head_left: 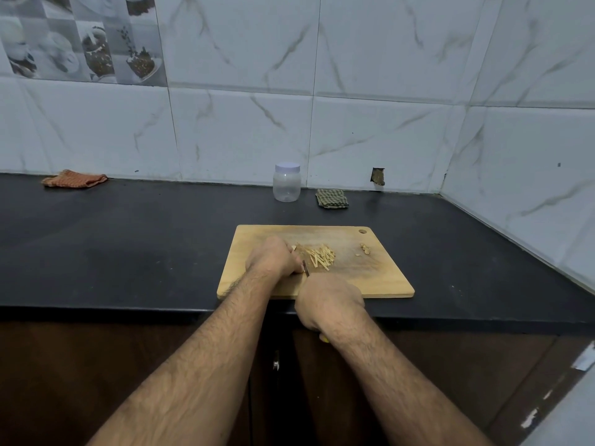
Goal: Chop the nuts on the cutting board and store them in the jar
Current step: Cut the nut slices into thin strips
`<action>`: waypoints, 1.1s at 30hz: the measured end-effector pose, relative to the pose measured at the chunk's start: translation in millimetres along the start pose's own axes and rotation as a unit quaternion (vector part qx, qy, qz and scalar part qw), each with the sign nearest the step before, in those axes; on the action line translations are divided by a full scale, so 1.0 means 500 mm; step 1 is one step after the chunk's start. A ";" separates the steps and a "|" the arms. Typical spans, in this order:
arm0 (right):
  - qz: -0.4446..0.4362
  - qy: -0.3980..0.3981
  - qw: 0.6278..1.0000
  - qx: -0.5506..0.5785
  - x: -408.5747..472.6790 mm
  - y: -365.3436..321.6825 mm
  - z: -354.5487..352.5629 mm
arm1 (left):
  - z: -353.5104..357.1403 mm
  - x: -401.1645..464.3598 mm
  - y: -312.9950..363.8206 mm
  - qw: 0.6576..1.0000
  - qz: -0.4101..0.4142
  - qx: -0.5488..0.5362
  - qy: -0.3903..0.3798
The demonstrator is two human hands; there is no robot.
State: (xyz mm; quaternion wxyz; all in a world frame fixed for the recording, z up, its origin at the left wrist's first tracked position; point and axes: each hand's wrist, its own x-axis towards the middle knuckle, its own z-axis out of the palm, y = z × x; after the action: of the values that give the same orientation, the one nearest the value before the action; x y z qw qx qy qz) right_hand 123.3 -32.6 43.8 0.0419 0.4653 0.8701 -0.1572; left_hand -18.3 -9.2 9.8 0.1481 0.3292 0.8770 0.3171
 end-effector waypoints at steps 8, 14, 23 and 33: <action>-0.015 0.001 0.999 -0.041 -0.032 0.017 0.010 | 0.002 -0.002 -0.003 1.000 -0.002 -0.009 0.006; -0.018 0.007 0.998 -0.054 -0.040 0.028 0.013 | 0.001 0.000 -0.003 1.000 0.002 -0.005 0.005; 0.012 0.035 0.999 -0.029 -0.006 0.040 -0.012 | 0.000 -0.002 -0.007 1.000 0.006 -0.002 0.007; -0.023 0.045 0.998 -0.044 0.007 0.042 -0.007 | -0.002 -0.009 -0.006 1.000 0.016 -0.005 0.013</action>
State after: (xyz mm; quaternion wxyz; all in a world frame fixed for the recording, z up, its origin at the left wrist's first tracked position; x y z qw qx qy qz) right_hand 138.8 -17.9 41.5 0.0195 0.4497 0.8875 -0.0989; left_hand -16.9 -14.4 8.9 0.1336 0.3385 0.8719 0.3277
